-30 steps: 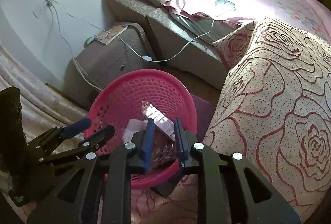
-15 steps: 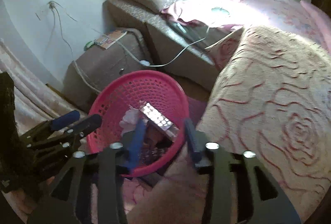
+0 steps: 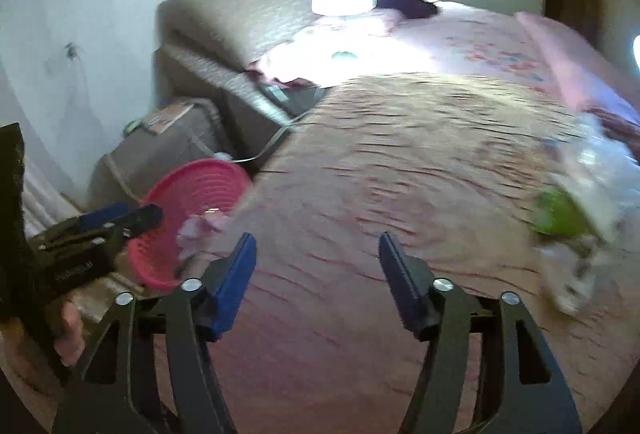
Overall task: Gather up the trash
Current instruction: 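Return the right tool to the bed and grasp the printed cartoon snack wrapper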
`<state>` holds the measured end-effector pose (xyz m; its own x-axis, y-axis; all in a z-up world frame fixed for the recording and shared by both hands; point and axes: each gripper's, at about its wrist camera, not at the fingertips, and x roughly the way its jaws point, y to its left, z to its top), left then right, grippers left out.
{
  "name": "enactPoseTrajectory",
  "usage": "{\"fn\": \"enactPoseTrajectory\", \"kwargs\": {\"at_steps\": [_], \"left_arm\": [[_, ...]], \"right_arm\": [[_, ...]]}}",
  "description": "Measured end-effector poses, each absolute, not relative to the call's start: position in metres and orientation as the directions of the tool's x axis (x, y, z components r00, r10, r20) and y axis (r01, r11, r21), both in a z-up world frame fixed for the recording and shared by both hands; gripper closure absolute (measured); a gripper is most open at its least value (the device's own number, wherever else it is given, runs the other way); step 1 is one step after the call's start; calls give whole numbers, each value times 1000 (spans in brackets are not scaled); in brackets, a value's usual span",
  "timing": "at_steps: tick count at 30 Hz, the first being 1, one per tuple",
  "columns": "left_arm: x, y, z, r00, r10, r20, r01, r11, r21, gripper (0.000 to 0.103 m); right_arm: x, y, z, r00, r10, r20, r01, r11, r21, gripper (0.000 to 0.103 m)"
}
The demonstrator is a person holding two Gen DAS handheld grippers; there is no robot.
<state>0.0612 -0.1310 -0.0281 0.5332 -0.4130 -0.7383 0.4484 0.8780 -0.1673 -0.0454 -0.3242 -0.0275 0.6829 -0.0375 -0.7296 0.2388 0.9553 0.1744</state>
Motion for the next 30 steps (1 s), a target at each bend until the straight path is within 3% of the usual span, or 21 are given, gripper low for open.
{"fn": "enactPoseTrajectory", "kwargs": {"at_steps": [7, 15, 20, 25, 26, 30], "left_arm": [[42, -154, -27, 515, -442, -735, 508, 847, -153, 34], [29, -171, -26, 502, -456, -735, 551, 824, -134, 34], [24, -178, -28, 494, -457, -739, 566, 815, -125, 34], [22, -179, -29, 489, -460, -741, 573, 810, -125, 34], [22, -179, -29, 489, -461, -741, 574, 809, -125, 34], [20, -181, -31, 484, -465, -741, 576, 807, -130, 34]], "right_arm": [[-106, -393, -37, 641, -228, -733, 436, 894, 103, 36], [-131, -456, -38, 614, -347, -709, 578, 809, 104, 36], [-121, -480, -50, 591, -349, -727, 593, 799, 100, 36], [-115, -498, -66, 586, -264, -766, 586, 791, 176, 36], [-117, -497, -68, 595, -234, -769, 575, 792, 204, 43], [-117, -481, -66, 619, -191, -762, 531, 817, 227, 50]]}}
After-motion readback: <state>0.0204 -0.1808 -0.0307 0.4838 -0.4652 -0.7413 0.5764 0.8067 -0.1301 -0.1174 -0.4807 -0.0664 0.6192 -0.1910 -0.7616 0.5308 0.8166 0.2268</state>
